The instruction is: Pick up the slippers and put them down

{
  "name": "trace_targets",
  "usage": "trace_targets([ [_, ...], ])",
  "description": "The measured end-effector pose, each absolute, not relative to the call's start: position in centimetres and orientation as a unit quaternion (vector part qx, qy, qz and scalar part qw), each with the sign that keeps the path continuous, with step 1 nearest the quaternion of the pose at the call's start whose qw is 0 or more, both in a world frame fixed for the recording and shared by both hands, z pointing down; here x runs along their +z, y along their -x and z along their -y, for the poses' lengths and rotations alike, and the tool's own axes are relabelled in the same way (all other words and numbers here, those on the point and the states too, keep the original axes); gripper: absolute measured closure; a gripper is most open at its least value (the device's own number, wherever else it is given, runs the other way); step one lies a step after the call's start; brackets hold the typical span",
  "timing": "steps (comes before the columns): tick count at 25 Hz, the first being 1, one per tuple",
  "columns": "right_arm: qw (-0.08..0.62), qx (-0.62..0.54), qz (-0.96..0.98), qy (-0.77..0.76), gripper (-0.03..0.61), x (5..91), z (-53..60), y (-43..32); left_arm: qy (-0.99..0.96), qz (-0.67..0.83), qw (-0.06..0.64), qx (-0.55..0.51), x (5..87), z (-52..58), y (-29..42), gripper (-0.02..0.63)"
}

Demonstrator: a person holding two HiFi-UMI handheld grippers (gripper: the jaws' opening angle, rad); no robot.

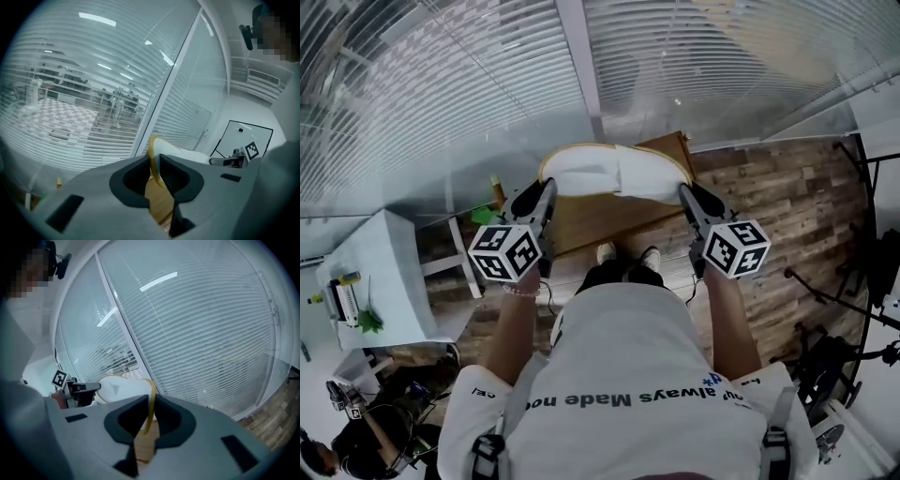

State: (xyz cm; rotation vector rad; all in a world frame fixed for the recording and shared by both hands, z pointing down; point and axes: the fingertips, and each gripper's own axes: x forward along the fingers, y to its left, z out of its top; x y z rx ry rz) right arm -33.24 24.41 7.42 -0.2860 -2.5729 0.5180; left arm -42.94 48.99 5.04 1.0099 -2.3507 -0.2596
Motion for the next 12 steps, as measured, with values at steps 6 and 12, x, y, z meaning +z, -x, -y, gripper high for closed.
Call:
trace_targets([
  [6, 0.238, 0.182, 0.949, 0.102, 0.534, 6.5, -24.3, 33.0, -0.386, 0.878, 0.269, -0.092, 3.9, -48.7, 42.9, 0.546],
  [12, 0.232, 0.184, 0.952, 0.075, 0.534, 6.3, -24.4, 32.1, -0.41, 0.867, 0.269, -0.092, 3.8, -48.4, 42.8, 0.548],
])
